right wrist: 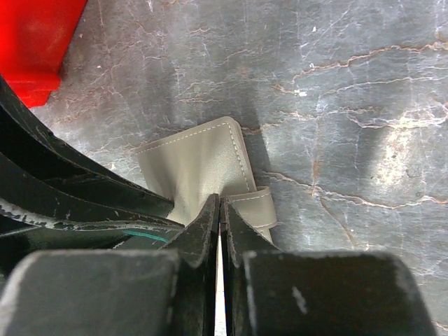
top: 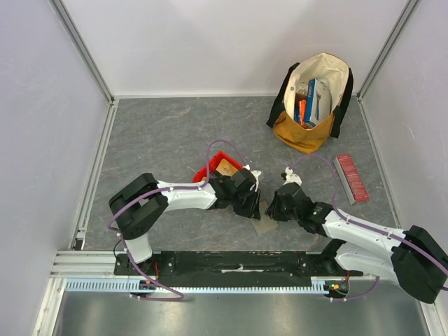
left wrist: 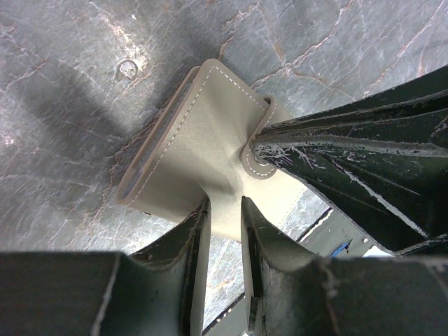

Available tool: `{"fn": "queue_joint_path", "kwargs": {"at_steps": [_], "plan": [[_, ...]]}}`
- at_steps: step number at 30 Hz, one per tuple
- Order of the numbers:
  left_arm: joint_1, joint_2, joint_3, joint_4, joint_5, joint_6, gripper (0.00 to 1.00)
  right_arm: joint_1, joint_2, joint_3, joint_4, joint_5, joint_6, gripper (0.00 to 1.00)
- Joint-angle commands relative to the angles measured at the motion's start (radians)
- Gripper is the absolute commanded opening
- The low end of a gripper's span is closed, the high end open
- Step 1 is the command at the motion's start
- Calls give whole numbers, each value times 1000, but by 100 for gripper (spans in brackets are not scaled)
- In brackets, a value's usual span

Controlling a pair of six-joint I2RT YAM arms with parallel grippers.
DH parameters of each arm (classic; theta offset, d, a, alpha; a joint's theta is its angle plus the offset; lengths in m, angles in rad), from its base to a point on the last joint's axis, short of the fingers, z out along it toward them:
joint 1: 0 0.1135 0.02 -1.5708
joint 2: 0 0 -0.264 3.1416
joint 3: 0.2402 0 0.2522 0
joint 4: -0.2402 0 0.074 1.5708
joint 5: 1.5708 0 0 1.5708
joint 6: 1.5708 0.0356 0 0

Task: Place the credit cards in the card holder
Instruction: Close the card holder at the center of the board.

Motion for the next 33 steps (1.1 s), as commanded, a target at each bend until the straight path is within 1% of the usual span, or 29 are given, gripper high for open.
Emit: {"fn": "queue_joint_path", "kwargs": {"at_steps": [1, 7, 10, 14, 18, 21, 23, 25, 27, 29, 31, 33], "plan": [[-1, 41, 13, -14, -34, 14, 30, 9, 16, -21, -42, -54, -15, 5], [0, 39, 16, -14, -37, 11, 30, 46, 13, -26, -77, -5, -23, 1], [0, 39, 18, -14, -36, 7, 30, 98, 25, -20, -88, 26, -20, 1], [0, 35, 15, -16, -44, -1, 30, 201, 36, -15, -129, 156, 41, 0], [0, 33, 13, -14, -47, -12, 30, 291, 36, -41, -134, 271, 132, 0], [0, 33, 10, -13, -48, -23, 30, 350, 48, -67, -108, 332, 184, 0], [0, 31, 5, -11, -48, -30, 29, 400, 65, -61, -120, 377, 221, 0], [0, 24, -2, -7, -48, -35, 29, 430, 69, -49, -160, 420, 259, 0], [2, 15, -14, 9, -48, -41, 29, 431, 48, -35, -164, 429, 245, 0], [0, 10, -22, 15, -44, -43, 29, 431, 11, -21, -164, 435, 232, 4], [0, 8, -25, 15, -44, -41, 29, 431, -21, -7, -178, 429, 219, 12], [-1, 10, -27, 15, -47, -39, 29, 430, -41, 6, -189, 409, 215, 15]]}}
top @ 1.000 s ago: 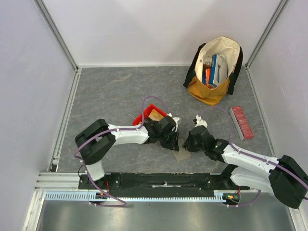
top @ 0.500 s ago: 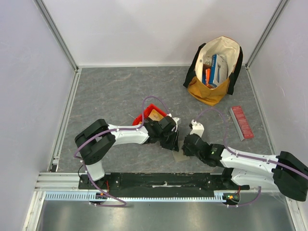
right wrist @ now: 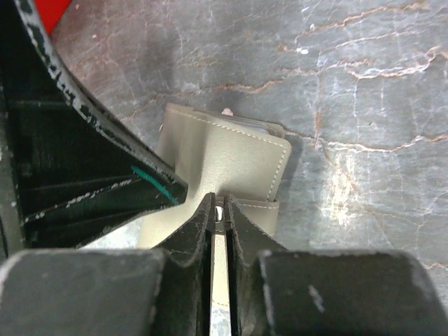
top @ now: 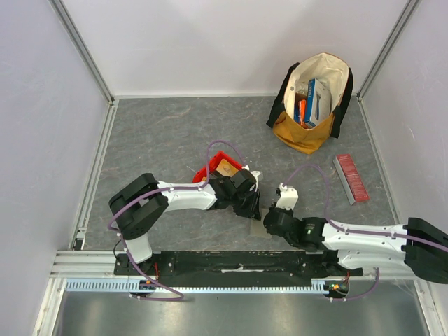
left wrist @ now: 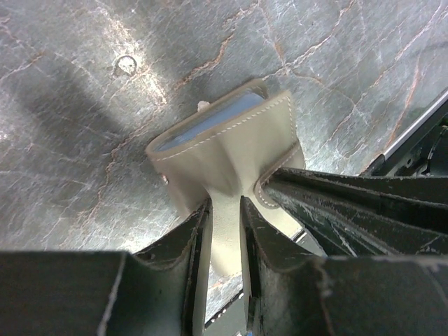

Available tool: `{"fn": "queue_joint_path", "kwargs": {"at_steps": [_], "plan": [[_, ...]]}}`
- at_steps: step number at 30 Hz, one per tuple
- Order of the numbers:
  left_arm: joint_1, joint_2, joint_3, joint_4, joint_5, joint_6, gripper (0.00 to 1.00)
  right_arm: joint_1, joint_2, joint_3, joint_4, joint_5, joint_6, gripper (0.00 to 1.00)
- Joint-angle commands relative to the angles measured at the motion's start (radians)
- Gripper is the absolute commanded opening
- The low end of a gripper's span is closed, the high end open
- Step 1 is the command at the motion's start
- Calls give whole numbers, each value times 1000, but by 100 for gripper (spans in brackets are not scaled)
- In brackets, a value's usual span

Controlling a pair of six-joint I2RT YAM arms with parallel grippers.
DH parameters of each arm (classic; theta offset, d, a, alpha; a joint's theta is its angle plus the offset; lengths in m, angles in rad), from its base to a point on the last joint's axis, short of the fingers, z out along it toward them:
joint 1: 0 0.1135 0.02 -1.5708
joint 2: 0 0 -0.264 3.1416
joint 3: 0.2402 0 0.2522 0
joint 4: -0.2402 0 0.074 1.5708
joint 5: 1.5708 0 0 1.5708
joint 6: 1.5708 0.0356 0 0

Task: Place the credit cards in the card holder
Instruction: Close the card holder at the center of the board.

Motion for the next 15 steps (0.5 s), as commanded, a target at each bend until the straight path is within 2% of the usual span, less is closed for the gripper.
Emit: {"fn": "queue_joint_path", "kwargs": {"at_steps": [1, 15], "plan": [[2, 12, -23, 14, -47, -14, 29, 17, -38, 29, -106, -99, 18, 16], [1, 16, -20, 9, -42, -9, 28, 13, -88, 49, -139, -176, 52, 19]]}}
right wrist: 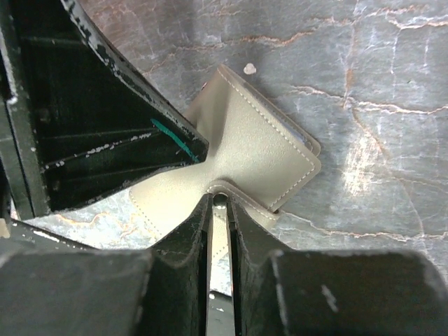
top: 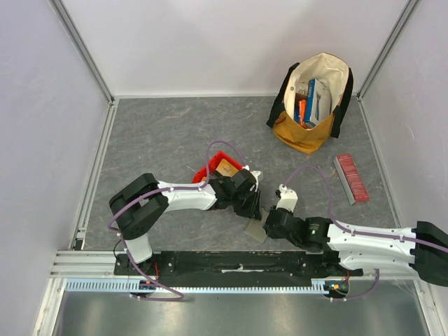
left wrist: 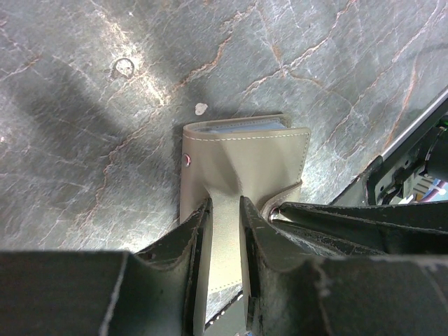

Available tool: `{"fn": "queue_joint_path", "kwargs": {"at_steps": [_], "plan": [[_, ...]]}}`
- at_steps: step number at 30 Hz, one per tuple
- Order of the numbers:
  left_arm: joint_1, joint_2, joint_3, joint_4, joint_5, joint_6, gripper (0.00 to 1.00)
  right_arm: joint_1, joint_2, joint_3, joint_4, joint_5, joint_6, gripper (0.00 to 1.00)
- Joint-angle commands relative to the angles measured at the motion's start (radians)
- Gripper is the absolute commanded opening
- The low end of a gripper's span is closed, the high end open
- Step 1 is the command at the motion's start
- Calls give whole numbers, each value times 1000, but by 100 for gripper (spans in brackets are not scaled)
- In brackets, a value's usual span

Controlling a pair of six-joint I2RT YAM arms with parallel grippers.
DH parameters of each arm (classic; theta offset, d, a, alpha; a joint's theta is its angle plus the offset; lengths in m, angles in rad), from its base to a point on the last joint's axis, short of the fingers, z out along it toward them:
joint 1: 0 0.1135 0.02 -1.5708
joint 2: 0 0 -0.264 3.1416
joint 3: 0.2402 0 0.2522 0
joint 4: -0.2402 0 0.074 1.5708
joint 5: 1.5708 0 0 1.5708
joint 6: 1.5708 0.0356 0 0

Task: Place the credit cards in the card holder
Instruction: Close the card holder at the center of the board.

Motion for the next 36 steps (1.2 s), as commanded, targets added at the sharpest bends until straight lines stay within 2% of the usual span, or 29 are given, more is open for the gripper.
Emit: {"fn": "queue_joint_path", "kwargs": {"at_steps": [1, 5, 11, 23, 29, 36], "plan": [[1, 16, -16, -7, -40, -4, 28, 7, -13, 35, -52, -58, 24, 19], [1, 20, -13, -5, -38, -1, 28, 8, 21, 37, -53, -94, 22, 16], [3, 20, -16, 1, -31, 2, 28, 4, 51, 46, -56, -55, 19, 17], [3, 7, -42, 16, -11, 24, 26, -101, 39, 60, -32, -109, -33, 22], [3, 13, -42, 25, -1, 24, 25, -124, 54, 54, -18, -126, -35, 17], [0, 12, -48, 34, 16, 37, 24, -190, 87, 52, -16, -185, -62, 15]]}}
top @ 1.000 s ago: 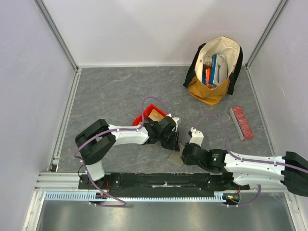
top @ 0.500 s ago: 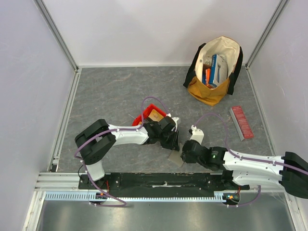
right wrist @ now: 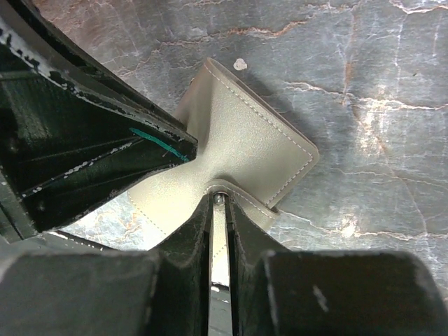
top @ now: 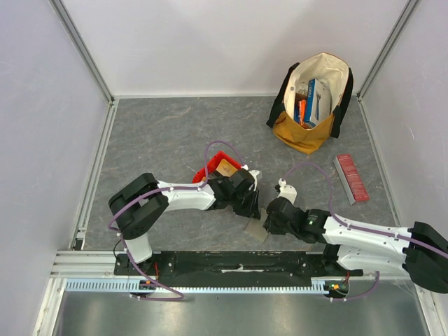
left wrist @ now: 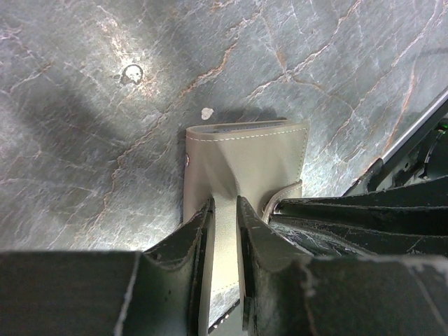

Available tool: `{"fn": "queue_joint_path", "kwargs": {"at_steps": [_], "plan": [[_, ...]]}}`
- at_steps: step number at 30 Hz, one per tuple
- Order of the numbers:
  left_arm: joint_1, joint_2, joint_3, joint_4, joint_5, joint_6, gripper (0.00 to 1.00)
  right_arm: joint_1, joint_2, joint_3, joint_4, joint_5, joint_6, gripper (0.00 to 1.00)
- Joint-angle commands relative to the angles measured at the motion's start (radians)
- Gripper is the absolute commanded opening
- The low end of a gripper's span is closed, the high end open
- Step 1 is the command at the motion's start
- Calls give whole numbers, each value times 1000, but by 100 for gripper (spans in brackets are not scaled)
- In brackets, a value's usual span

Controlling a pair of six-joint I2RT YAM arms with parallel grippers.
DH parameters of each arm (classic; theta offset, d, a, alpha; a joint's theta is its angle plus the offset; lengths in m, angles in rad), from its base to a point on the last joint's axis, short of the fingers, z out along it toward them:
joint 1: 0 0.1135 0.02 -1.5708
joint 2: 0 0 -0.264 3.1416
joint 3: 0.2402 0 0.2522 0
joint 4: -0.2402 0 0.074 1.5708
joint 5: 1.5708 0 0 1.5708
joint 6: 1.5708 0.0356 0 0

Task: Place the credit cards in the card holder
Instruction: Close the card holder at the center of the board.

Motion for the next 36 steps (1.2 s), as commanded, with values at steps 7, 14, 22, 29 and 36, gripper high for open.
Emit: {"fn": "queue_joint_path", "kwargs": {"at_steps": [7, 14, 22, 29, 36], "plan": [[-8, 13, -33, 6, 13, 49, 24, -121, 111, 27, 20, -88, -82, 12], [-9, 17, -37, 11, 15, 49, 24, -127, 243, 71, -61, -97, -114, 8], [-9, 1, -49, 25, 6, 42, 24, -127, 263, 128, -144, -36, -148, 11], [-9, -91, -29, 28, -36, 69, 43, -139, 24, 193, -94, 24, -206, 43], [-6, -247, -1, -27, -135, 92, 81, -170, -68, 239, -127, 147, -220, 60]]}}
